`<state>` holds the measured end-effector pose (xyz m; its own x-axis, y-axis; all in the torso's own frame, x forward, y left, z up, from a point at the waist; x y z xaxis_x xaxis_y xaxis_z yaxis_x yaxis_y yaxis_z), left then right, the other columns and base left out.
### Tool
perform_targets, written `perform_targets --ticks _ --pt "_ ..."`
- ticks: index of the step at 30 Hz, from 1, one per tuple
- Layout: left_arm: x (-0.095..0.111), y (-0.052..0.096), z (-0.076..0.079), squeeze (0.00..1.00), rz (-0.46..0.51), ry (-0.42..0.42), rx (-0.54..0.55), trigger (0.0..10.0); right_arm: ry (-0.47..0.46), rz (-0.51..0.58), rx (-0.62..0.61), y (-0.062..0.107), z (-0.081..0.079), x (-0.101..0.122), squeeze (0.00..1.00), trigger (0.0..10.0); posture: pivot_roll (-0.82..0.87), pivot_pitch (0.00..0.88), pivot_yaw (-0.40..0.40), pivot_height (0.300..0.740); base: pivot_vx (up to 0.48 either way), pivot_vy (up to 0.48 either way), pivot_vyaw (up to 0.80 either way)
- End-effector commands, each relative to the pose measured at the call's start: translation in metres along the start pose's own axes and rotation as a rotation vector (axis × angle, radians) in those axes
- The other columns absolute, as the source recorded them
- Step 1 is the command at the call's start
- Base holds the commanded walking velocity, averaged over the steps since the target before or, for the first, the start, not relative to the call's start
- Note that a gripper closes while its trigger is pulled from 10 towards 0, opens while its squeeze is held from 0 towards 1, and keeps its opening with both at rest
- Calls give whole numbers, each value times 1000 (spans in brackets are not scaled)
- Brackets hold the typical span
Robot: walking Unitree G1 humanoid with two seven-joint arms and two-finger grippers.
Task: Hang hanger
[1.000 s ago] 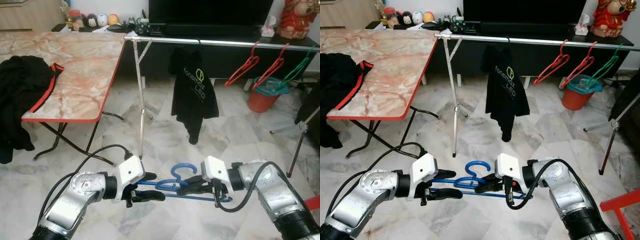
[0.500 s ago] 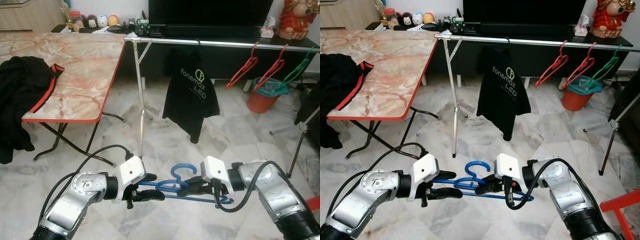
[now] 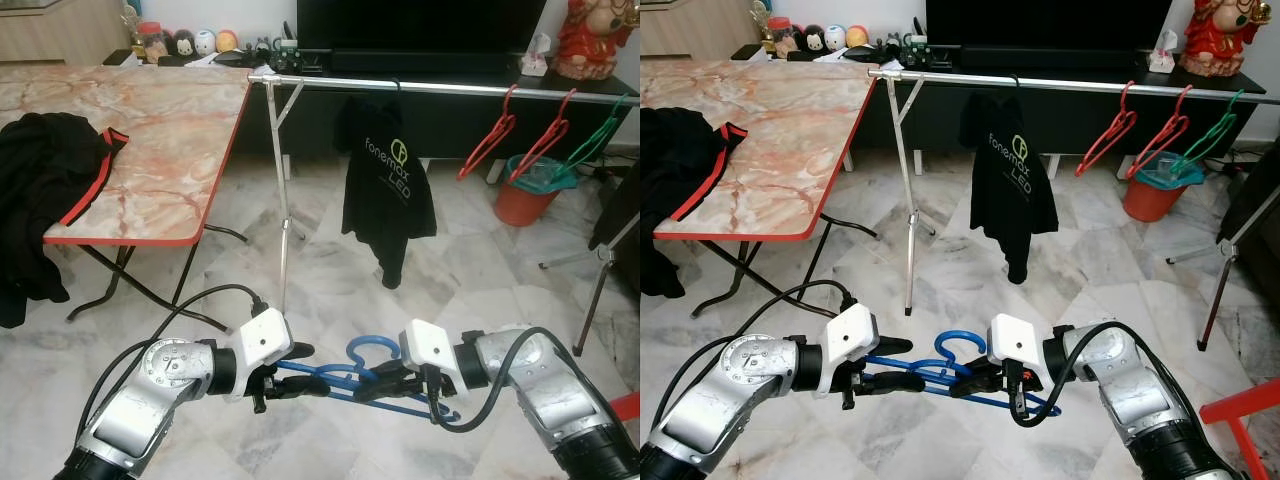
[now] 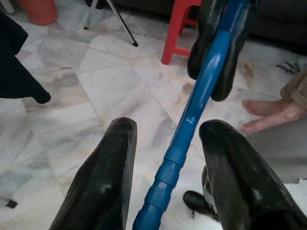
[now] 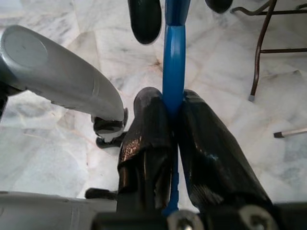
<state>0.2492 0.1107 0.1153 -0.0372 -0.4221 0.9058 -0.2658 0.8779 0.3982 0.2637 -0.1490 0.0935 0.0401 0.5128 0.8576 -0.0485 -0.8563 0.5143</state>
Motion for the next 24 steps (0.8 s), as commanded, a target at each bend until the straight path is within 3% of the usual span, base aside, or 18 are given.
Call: perform_targets --ticks 1,8,24 --pt "13 -1 -1 0 14 -58 -14 10000 16 -38 25 -3 -2 -2 0 10000 52 0 -29 740 0 0 0" --pt "15 2 -3 0 3 -71 -21 10000 22 -58 5 -1 0 -5 0 10000 53 0 -28 740 0 0 0" --pt "10 -5 12 0 -24 -45 -98 10000 58 -31 3 -13 5 7 0 10000 52 0 -31 740 0 0 0"
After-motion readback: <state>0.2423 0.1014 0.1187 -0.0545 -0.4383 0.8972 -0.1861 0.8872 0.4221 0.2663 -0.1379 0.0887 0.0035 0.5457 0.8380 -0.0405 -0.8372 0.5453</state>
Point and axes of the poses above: a point about 5 cm out from each wrist's last joint towards the gripper, its own y axis pointing back from the gripper into the wrist, its own x axis along the axis of the wrist's last joint, z = x × y, the point moved 1 cm from there along -y, pointing out of the wrist towards the gripper, and after that the axes turned 2 degrees about -y, right-handed, at the moved point
